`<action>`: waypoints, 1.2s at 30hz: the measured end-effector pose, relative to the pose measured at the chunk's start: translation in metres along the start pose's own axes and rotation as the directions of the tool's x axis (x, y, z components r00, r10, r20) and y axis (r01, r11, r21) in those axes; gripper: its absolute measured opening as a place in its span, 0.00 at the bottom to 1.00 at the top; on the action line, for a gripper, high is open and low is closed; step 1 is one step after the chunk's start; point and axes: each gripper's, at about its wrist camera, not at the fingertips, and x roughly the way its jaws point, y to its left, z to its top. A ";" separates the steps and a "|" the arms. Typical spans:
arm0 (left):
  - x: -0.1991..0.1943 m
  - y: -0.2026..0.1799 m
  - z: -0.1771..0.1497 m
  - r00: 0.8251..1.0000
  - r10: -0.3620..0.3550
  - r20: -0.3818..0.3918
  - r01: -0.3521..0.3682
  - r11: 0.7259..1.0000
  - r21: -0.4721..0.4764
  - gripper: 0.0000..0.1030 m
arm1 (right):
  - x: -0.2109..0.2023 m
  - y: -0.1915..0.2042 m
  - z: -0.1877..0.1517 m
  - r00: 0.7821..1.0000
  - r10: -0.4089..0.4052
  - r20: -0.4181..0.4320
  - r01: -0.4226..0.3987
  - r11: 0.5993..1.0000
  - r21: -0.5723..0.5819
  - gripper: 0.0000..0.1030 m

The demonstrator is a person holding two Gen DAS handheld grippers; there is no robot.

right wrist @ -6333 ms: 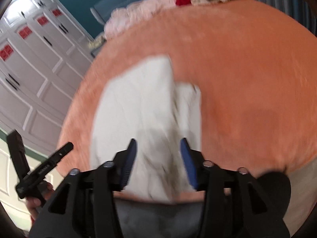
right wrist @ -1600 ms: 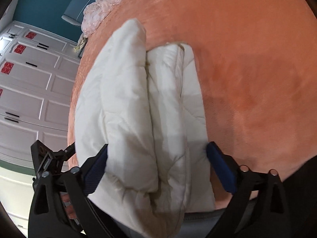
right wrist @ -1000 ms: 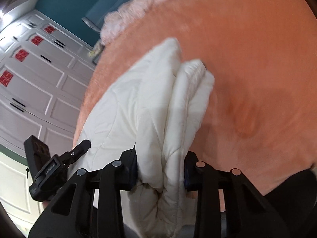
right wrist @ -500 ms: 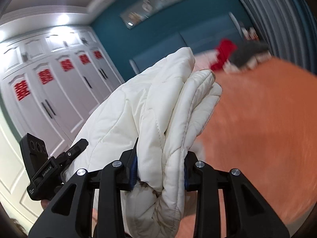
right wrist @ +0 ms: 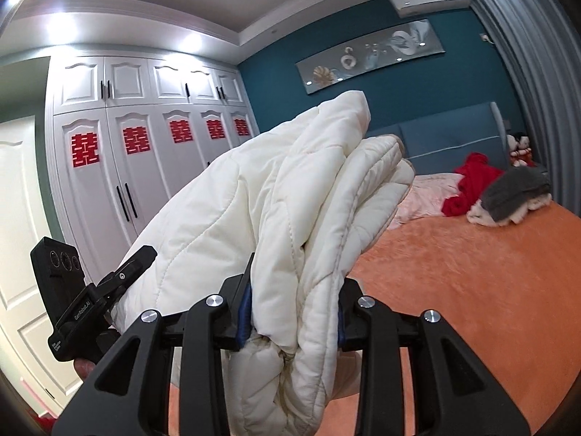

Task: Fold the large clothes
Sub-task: 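Lift the folded jacket with both grippers and flip it over, then lower the folded jacket onto the bed and open both grippers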

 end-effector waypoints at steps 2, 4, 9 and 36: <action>0.013 0.024 -0.005 1.000 0.004 -0.006 -0.004 1.000 -0.019 0.67 | 0.024 -0.002 -0.002 1.000 0.010 -0.007 -0.010 1.000 -0.004 0.31; 0.027 0.054 -0.013 1.000 0.001 -0.021 -0.002 0.999 -0.043 0.67 | 0.050 -0.007 -0.007 1.000 0.017 -0.026 -0.017 1.000 -0.002 0.31; 0.073 0.123 -0.050 0.993 0.030 -0.112 -0.041 0.995 -0.094 0.67 | 0.131 -0.037 -0.045 0.993 0.023 -0.116 -0.021 1.000 0.023 0.31; 0.080 0.264 -0.305 0.785 0.147 -0.602 -0.330 0.921 -0.206 0.74 | 0.219 -0.136 -0.298 0.854 -0.038 -0.519 0.243 0.911 0.333 0.67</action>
